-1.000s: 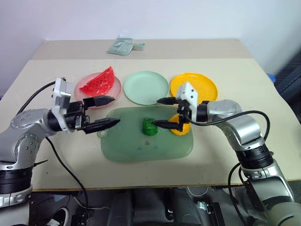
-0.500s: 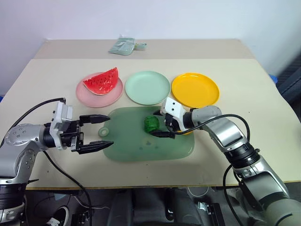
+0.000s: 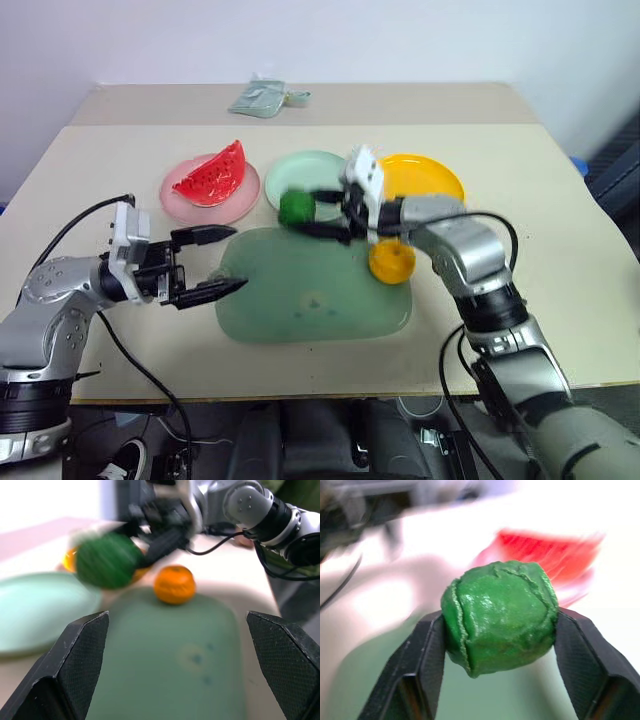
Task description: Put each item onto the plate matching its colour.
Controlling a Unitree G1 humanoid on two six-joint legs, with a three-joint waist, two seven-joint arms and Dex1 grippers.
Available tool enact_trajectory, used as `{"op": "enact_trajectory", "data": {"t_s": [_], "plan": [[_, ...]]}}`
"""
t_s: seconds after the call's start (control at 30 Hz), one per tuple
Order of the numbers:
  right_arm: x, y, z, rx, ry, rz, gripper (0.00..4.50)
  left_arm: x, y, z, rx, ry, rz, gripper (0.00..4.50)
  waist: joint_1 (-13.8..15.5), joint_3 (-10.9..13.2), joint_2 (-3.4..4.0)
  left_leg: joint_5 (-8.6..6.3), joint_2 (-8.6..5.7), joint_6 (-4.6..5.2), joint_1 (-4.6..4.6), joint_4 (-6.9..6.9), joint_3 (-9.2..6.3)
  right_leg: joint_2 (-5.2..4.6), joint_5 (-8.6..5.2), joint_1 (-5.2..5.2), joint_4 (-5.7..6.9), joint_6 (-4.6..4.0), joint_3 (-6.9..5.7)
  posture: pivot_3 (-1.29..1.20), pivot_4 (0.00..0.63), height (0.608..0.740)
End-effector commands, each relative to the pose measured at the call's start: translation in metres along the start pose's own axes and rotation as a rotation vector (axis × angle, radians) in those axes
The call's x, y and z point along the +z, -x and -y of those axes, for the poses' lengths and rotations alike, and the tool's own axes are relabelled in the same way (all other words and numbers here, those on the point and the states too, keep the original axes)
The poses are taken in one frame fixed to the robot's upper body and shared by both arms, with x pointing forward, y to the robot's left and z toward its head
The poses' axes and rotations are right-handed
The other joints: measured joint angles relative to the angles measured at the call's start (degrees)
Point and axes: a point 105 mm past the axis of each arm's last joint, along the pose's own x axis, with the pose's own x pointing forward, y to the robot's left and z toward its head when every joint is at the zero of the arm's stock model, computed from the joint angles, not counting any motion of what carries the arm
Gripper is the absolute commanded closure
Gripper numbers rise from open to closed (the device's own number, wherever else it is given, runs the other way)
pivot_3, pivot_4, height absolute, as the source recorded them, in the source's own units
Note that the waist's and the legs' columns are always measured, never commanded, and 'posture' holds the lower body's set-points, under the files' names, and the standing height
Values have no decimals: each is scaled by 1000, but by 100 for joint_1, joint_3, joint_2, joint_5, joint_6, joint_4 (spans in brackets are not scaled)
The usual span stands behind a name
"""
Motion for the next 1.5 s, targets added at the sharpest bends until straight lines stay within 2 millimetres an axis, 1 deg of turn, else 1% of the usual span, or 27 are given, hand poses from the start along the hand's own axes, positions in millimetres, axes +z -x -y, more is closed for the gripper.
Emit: {"op": "enact_trajectory", "data": {"t_s": [0.03,0.13,0.23,0.3,0.37,0.4,0.43,0.47,0.57,0.6,0.67,0.7,0.8,0.87,0.9,0.93,0.97,1.03,1.1,1.2,1.27,1.37,1.43,1.5], "plan": [[-9,-5,29,-178,51,-11,1919,7,1,-6,35,-63,36,0,0,0,0,0,-1,0,-1,-1,1,-1,0,0,-3,0,0,0,150,740],[-22,-22,43,-268,86,-50,1919,8,0,-8,43,-62,56,0,-28,1,1,0,-1,0,-3,-2,4,-2,0,-4,-4,0,2,0,150,740],[-25,-40,48,-318,97,-51,1919,5,-1,-12,83,-91,49,0,-68,2,3,0,0,0,-3,-4,5,1,0,-11,3,-1,3,0,150,740],[-31,-47,49,-322,73,-64,1919,2,-1,-11,84,-92,41,0,-79,2,4,1,1,-1,-3,-12,6,2,0,-16,3,-1,5,0,150,740],[-37,-48,49,-316,72,-77,938,3,0,-11,95,-95,39,0,-71,2,4,1,1,-1,-3,-18,7,2,0,-17,1,-1,6,0,150,740],[-37,-48,51,-317,53,-64,595,3,1,-11,100,-99,38,0,-54,2,4,1,1,-1,-3,-19,8,1,0,-16,-2,-1,6,0,150,740],[-36,-46,53,-324,41,-55,94,4,1,-11,106,-101,39,0,-36,2,4,1,1,-1,-3,-20,8,-1,0,-16,-2,-1,6,0,150,740],[-34,-45,55,-328,39,-48,36,5,2,-11,109,-100,39,0,-24,2,4,1,0,-1,-3,-19,9,-4,0,-15,-3,-1,6,0,150,740],[-12,-29,69,-356,19,61,36,7,1,-7,101,-97,41,0,-16,2,4,2,0,-2,-4,-17,10,-5,1,-15,-2,0,6,0,150,740],[-3,-19,76,-360,11,97,36,8,0,-6,95,-96,45,0,-9,2,4,2,0,-3,-4,-17,10,-5,1,-14,-1,0,6,0,150,740],[9,-3,83,-347,12,144,36,10,-1,-5,87,-94,52,0,-3,3,4,2,0,-3,-4,-17,9,-5,1,-14,-2,0,5,0,150,740],[14,4,80,-300,-15,165,36,11,-2,-5,81,-92,58,0,-9,3,4,2,0,-2,-4,-18,9,-5,1,-14,-3,0,5,0,150,740],[19,29,60,-128,29,170,36,14,-3,-4,64,-87,66,0,-17,3,4,1,1,-2,-2,-22,8,-3,0,-14,-4,-1,5,0,150,740],[9,56,38,6,46,101,36,15,-5,-1,36,-74,70,0,-2,2,3,1,1,-2,-1,-28,7,-2,0,-14,-6,-1,5,0,150,740],[6,66,30,50,43,74,36,15,-5,0,24,-70,70,0,11,2,4,1,1,-2,-1,-28,7,-2,0,-14,-8,-1,4,0,150,740],[-4,78,20,102,39,4,36,13,-6,3,-6,-27,57,0,2,2,4,1,0,-2,-2,-28,8,-3,0,-12,-9,0,4,0,150,740],[-11,86,14,133,34,-42,36,11,-6,5,-27,5,46,0,-3,3,5,1,0,-2,-2,-25,10,-3,0,-12,-9,0,5,0,150,740],[-28,104,6,163,38,-151,36,8,-7,8,-54,14,17,0,-19,4,6,1,0,-2,0,-22,10,-4,0,-12,-7,0,5,0,150,740],[-35,113,2,173,22,-197,36,6,-7,10,-70,19,-5,0,-40,4,6,1,1,-2,5,-23,11,-2,0,-12,-6,-1,6,0,150,740],[-57,124,0,166,19,-314,36,1,-9,14,-95,14,-47,0,-38,3,5,1,3,-2,8,-24,11,2,-1,-12,-4,-3,7,0,150,740],[-67,127,-1,162,18,-360,36,0,-11,14,-104,12,-53,0,-12,3,5,1,2,-2,6,-24,10,1,-1,-12,-6,-4,7,0,150,740],[-84,127,3,121,22,-409,36,2,-14,15,-115,13,-48,0,1,3,5,1,1,-2,3,-21,11,0,-1,-12,-8,-3,7,0,150,740],[-89,126,3,117,17,-420,36,3,-16,15,-118,7,-52,0,6,1,1,1,1,-2,3,-17,10,-1,-1,-10,-7,-3,6,0,150,740],[-95,124,7,96,38,-436,36,3,-16,15,-114,2,-53,0,1,0,1,1,1,-2,4,-16,9,-1,-1,-9,-7,-3,6,0,150,740]]}}
